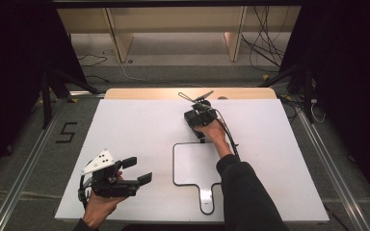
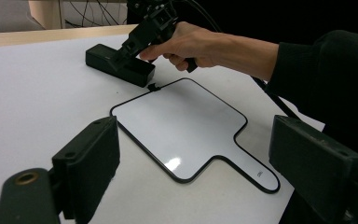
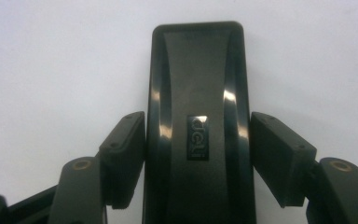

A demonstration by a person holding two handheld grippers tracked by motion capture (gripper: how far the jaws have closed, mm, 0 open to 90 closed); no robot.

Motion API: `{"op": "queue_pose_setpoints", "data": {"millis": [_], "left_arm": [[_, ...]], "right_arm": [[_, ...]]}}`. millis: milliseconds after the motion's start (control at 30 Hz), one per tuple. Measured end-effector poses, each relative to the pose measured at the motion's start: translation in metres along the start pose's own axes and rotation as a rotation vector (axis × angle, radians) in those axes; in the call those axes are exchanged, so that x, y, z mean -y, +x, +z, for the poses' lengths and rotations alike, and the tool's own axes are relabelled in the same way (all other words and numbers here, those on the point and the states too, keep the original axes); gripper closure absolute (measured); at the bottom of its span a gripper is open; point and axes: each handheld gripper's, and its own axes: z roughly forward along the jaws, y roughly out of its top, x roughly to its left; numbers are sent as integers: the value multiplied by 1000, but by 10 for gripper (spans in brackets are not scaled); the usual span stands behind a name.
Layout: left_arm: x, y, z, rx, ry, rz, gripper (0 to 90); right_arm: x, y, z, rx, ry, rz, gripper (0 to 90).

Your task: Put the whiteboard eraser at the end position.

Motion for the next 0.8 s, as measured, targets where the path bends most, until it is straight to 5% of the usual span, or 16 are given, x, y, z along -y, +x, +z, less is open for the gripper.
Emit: {"op": "queue_pose_setpoints", "data": {"millis": [400,800], "left_arm": [[0,0,-1,-5,-5,-5,156],[1,0,-1,-18,-2,-6,156]], "right_arm": [[-2,-5,-25,-67,-69,27,288],[17,6,-73,-148,-179,-39,197]]}}
